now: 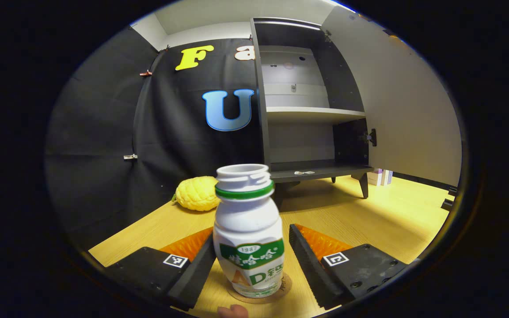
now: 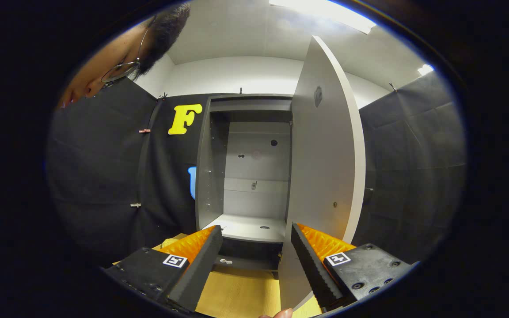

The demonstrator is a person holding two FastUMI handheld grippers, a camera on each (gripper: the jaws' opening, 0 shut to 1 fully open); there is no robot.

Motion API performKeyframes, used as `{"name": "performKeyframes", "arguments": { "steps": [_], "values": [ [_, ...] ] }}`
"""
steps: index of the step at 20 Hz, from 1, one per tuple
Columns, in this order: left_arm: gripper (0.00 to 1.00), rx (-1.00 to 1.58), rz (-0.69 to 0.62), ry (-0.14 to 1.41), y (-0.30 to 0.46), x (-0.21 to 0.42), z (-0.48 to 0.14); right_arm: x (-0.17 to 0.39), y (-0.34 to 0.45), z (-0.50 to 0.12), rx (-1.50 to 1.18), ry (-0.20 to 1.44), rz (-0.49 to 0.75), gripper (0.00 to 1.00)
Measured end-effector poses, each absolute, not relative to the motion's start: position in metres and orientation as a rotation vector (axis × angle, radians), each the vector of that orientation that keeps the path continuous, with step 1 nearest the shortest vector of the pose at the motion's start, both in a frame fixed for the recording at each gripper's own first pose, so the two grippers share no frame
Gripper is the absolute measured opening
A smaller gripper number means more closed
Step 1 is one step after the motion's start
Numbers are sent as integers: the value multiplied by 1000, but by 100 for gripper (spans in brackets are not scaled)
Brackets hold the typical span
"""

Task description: Open the cabinet door with the right hand, grasp the bottle in the cabinet with the left hand and place it on the coaster, then close the cabinet door with the right hand.

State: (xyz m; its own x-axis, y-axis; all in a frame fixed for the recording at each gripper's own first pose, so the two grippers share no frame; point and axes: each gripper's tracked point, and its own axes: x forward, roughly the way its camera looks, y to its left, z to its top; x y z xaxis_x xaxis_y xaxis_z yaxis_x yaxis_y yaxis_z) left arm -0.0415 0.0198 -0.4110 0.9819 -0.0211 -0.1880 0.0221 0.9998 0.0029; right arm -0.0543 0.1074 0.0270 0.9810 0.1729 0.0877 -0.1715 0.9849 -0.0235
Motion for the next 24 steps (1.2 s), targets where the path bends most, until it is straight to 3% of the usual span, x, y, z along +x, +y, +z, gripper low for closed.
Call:
{"name": "performKeyframes", "arguments": {
  "steps": [11, 24],
  "values": [
    [95, 8, -8, 255, 32, -99, -386, -50, 89, 30, 6, -111, 151, 97],
    [95, -14, -21, 171, 9, -96, -185, -81, 47, 34, 7, -89, 205, 97]
  ]
}}
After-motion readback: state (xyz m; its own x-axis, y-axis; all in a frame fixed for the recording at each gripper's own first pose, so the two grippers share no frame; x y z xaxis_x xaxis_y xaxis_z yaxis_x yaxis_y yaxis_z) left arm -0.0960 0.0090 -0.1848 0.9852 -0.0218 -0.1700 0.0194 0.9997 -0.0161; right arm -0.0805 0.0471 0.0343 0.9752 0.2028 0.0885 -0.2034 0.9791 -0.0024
